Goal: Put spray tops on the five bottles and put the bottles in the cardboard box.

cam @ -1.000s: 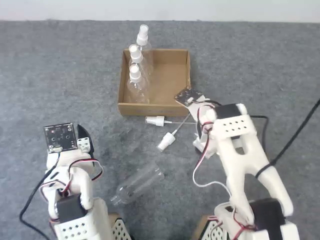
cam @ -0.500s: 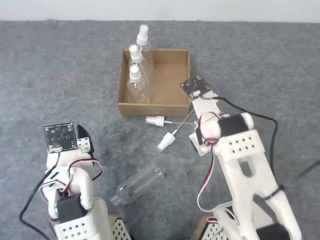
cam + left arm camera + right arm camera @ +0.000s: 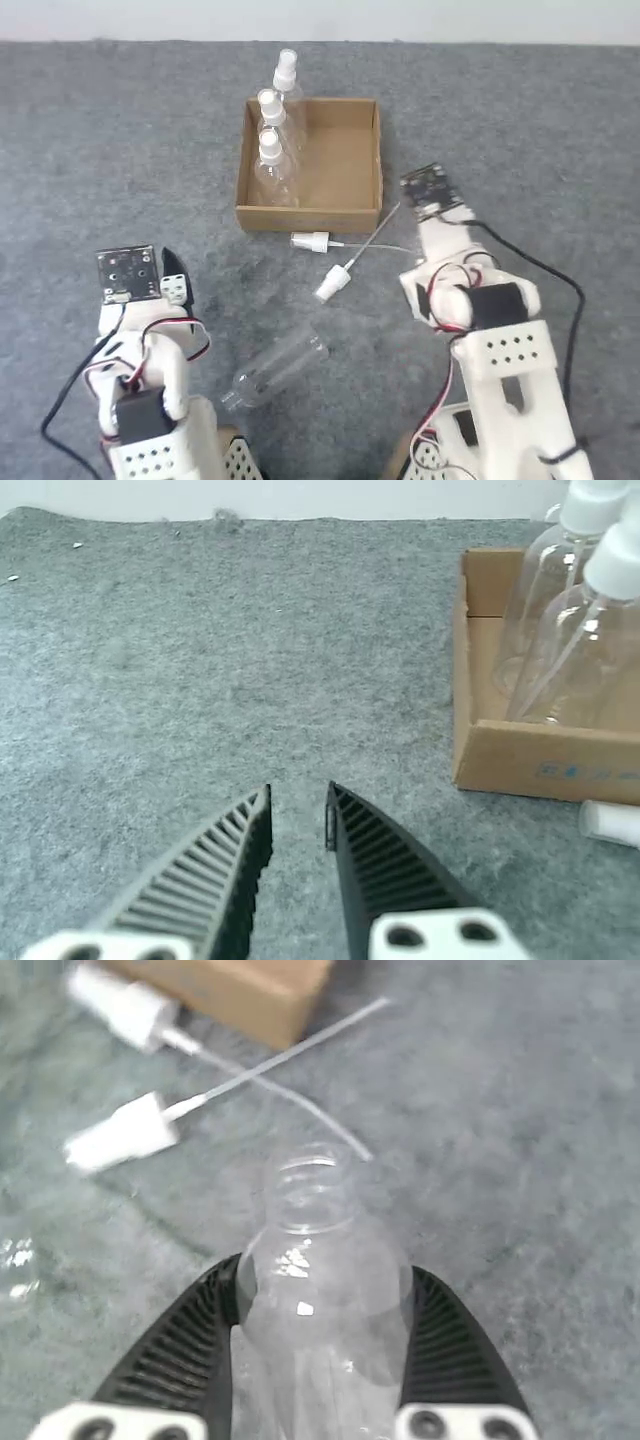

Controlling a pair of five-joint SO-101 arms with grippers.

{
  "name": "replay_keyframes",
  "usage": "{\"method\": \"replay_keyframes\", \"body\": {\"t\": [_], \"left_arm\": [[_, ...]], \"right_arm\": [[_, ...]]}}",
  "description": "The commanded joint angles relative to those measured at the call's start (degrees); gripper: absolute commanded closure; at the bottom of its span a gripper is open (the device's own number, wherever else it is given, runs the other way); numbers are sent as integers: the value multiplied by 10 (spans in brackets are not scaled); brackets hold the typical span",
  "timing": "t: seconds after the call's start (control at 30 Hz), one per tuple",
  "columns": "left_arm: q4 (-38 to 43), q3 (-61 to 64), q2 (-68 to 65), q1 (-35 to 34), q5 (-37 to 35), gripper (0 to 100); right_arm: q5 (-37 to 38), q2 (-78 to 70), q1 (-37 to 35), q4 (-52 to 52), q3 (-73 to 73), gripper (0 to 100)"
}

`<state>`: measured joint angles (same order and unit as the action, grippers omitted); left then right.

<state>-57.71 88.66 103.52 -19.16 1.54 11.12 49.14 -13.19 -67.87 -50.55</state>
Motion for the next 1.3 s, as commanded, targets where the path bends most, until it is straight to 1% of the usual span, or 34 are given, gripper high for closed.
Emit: {"method": "replay_keyframes", "body": {"t": [0.0,0.2,0.27,0.43,0.53,0.7,0.77,0.87,0.97,1.17,1.27], "left_arm": [[16,-1,7,4,6,912],[16,-26,7,4,9,912],[14,-40,4,8,30,912],[-29,-65,4,86,67,912],[-52,-83,3,131,98,912],[-84,-128,2,158,145,912],[-102,-149,-5,175,166,912],[-120,-196,-61,196,173,898],[-134,-254,-154,219,172,879],[-146,-347,-337,302,171,872],[-142,-371,-415,333,171,832]], "right_arm": [[-26,22,40,32,-3,923],[-73,22,96,68,-16,923],[-90,22,114,70,-16,923],[-127,22,154,93,-26,923],[-137,22,173,116,-38,923],[-138,22,191,126,-44,923],[-154,22,197,126,-44,923],[-163,22,207,127,-44,923],[-165,22,217,136,-44,923],[-166,22,225,154,-56,923],[-166,23,225,154,-56,923]]}}
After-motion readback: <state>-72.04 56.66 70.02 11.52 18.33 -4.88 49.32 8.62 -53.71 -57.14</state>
